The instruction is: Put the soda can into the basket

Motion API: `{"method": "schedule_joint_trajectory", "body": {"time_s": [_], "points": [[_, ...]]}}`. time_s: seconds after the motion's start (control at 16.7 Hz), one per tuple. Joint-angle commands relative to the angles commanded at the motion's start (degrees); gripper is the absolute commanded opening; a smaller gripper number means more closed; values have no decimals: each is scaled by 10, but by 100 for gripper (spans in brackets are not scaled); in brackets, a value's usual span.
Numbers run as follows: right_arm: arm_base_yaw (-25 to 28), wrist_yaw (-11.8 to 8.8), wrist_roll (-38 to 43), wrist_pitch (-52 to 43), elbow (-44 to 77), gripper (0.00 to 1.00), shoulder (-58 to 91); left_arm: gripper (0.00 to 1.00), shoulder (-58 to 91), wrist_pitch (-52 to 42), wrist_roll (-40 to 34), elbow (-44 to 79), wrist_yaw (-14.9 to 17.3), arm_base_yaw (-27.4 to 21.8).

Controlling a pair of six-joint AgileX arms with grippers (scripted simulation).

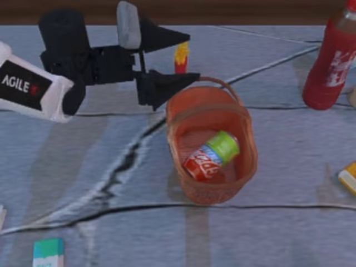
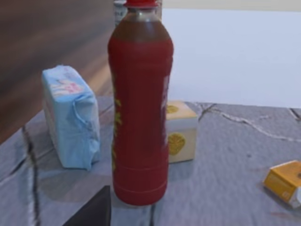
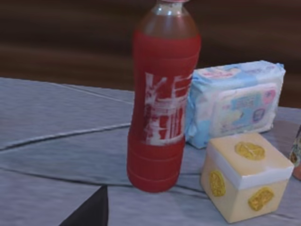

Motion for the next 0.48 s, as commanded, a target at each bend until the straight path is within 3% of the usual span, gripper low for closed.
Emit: {"method": "schedule_joint_trajectory", "body": {"time_s": [0.24,0.48], "points": [[52,0,-80,-127,177,100,175,100,-158,-72,-21,-72,-93,29],[117,1,-183,-288,423,100,416,100,-376,-177,-41,-186,-217,66]]}}
